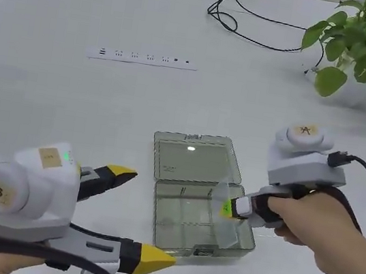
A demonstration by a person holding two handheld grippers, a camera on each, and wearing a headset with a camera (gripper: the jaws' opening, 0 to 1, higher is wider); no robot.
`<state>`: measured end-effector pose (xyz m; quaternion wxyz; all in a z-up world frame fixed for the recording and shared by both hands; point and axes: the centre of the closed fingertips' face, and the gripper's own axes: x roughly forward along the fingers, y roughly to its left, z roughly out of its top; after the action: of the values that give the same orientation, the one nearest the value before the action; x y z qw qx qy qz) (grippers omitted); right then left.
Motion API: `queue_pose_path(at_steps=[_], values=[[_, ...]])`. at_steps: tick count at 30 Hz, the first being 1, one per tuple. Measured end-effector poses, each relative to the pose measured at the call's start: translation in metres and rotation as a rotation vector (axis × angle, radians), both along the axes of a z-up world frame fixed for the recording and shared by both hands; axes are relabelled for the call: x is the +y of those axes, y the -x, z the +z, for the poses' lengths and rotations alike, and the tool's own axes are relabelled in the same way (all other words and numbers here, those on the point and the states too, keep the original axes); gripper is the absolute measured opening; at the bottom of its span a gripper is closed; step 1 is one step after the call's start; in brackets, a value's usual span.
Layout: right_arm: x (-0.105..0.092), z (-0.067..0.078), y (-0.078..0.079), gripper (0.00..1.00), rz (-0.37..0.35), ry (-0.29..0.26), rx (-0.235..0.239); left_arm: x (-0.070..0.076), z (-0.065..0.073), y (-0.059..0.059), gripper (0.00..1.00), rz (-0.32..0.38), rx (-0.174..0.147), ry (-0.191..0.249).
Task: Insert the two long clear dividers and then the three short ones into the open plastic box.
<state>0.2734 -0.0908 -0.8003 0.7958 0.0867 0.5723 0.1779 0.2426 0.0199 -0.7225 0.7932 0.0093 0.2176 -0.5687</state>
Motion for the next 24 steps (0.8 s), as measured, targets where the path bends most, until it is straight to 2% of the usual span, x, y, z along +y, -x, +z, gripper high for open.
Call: queue_pose_path(at_steps=[7, 14, 24], values=[[0.004, -0.007, -0.001, 0.08, 0.034, 0.031, -0.012, 0.0, 0.0, -0.001, 0.87, 0.004, 0.005, 0.003], [0.005, -0.017, -0.002, 0.09, 0.051, 0.039, -0.014, 0.001, -0.001, -0.001, 0.87, 0.004, 0.007, -0.001], [0.005, -0.023, -0.002, 0.1, 0.057, 0.019, -0.017, 0.003, 0.0, 0.0, 0.87, 0.012, 0.01, -0.004]])
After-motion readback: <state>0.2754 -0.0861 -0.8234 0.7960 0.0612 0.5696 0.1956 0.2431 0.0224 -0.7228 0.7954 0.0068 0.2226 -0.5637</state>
